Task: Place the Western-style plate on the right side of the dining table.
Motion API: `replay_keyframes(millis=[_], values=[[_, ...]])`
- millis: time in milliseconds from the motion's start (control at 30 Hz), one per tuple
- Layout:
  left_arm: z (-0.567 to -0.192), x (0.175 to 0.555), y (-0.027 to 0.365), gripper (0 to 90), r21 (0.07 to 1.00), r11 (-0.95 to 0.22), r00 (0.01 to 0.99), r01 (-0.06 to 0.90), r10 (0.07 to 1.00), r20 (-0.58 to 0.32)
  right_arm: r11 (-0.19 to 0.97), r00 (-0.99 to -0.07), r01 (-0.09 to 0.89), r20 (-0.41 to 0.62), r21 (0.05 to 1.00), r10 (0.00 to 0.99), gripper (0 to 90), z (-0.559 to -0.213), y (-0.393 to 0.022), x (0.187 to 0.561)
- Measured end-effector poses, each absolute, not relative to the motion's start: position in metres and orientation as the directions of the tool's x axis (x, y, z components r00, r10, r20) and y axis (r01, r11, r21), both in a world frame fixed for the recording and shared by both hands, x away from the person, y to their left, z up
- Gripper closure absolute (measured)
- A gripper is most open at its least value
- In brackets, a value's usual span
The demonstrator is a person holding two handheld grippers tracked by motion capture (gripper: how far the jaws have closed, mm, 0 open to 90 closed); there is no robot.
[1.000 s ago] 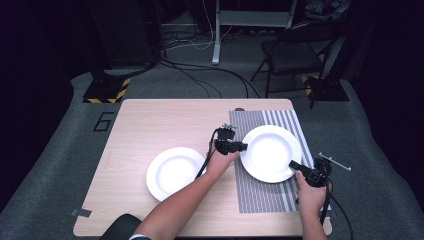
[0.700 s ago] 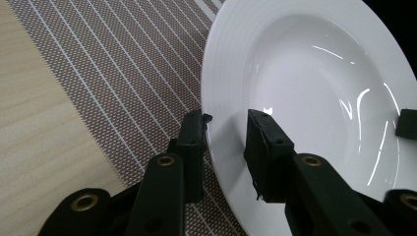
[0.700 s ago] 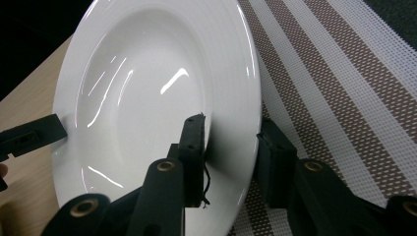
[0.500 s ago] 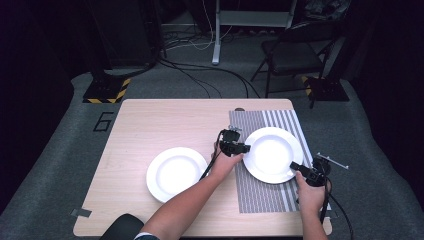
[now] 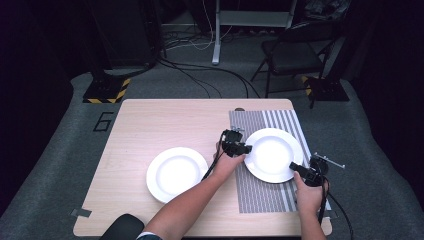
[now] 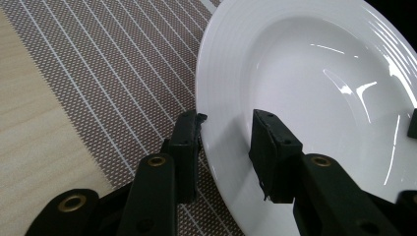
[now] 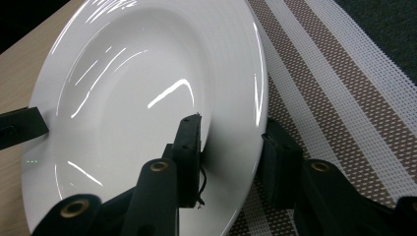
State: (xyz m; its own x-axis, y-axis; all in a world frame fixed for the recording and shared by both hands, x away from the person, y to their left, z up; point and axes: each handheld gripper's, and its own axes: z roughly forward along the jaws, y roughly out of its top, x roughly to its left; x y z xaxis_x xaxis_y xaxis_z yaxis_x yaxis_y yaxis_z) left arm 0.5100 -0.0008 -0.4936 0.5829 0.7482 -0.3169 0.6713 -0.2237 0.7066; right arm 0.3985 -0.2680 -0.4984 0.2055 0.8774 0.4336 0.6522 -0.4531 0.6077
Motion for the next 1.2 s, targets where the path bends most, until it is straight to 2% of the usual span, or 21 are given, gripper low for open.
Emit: replay_keyframes(millis=[133,533,767,1000,1200], values=[[-0.493,0.509,-0.003,63.6,0.708,-0.232,0.587,0.667,0.750,-0.307,-0.417,0.201,0.662,0.388,0.623,0.899,61.1,-0.501,-0.266,0.399],[-0.497,0.511,-0.004,60.7,0.693,-0.239,0.584,0.680,0.748,-0.315,-0.408,0.203,0.665,0.374,0.626,0.905,59.1,-0.505,-0.264,0.400],[-0.497,0.508,-0.008,57.4,0.699,-0.275,0.599,0.661,0.754,-0.270,-0.313,0.169,0.690,0.275,0.652,0.946,53.5,-0.503,-0.256,0.400],[-0.486,0.503,-0.001,56.5,0.729,-0.286,0.624,0.621,0.743,-0.241,-0.328,0.164,0.651,0.295,0.684,0.941,52.7,-0.500,-0.257,0.387],[-0.480,0.500,0.011,56.3,0.734,-0.257,0.617,0.629,0.739,-0.270,-0.347,0.145,0.608,0.329,0.715,0.933,50.5,-0.490,-0.264,0.371]])
